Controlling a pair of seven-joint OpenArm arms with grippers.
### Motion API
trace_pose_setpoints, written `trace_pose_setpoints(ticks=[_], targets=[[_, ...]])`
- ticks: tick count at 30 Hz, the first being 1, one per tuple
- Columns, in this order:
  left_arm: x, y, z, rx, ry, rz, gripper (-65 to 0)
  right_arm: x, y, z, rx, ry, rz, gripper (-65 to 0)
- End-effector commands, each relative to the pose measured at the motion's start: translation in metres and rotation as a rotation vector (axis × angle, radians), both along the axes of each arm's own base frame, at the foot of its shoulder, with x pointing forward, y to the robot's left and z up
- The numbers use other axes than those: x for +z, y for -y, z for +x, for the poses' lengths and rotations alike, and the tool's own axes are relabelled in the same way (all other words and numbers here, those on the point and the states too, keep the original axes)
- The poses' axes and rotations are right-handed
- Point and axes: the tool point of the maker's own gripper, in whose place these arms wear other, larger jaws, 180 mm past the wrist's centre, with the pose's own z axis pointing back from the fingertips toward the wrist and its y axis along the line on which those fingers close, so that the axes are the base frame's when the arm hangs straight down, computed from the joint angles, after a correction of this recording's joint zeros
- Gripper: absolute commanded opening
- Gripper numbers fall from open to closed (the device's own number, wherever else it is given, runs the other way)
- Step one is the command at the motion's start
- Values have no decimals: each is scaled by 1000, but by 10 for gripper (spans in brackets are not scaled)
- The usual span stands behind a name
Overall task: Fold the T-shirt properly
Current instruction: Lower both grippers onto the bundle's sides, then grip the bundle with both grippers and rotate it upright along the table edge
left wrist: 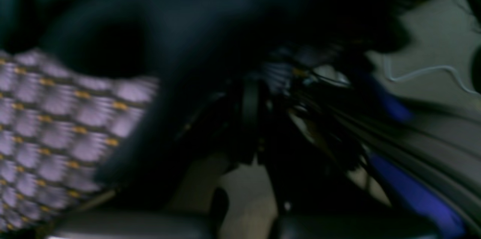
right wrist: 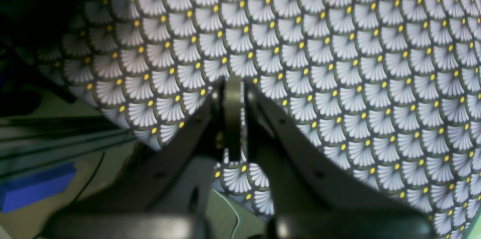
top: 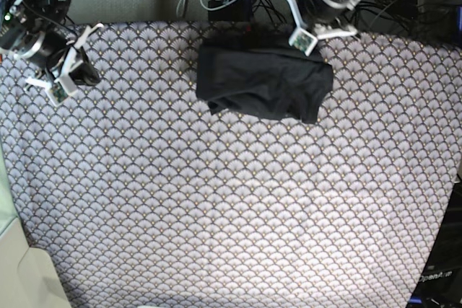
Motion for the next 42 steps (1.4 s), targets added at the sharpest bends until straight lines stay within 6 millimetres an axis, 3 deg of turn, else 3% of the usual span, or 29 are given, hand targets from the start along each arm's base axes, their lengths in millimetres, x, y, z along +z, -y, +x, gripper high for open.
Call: trace_pose_setpoints(ticks=[1,5,9,20,22,32,35,42], targets=[[5,0,5,9,20,-4,-650,11,-1,7,15,45,7,-650],[9,-22,23,61,38,37,-650,12,0,7,12,47,5,-650],[4,-27,35,72,19,60,-650,12,1,6,11,43,2,-650],[-32,-12,52,60,-55,1,-650,9,11,-2,10,20,-29,-650],[-31,-10,60,57,-44,-7,-650,10,14,-2,3,21,-33,-650],[-8,57,98,-108,45,-99,-650,3,12,-11,6,-8,-26,-650],[-6,69,102,-143,53,-108,-650,0,-5,-10,49,-12,1,-650],[1,67,112,-140,78,-104,-650,13,-55,25,188,69,53,-650]])
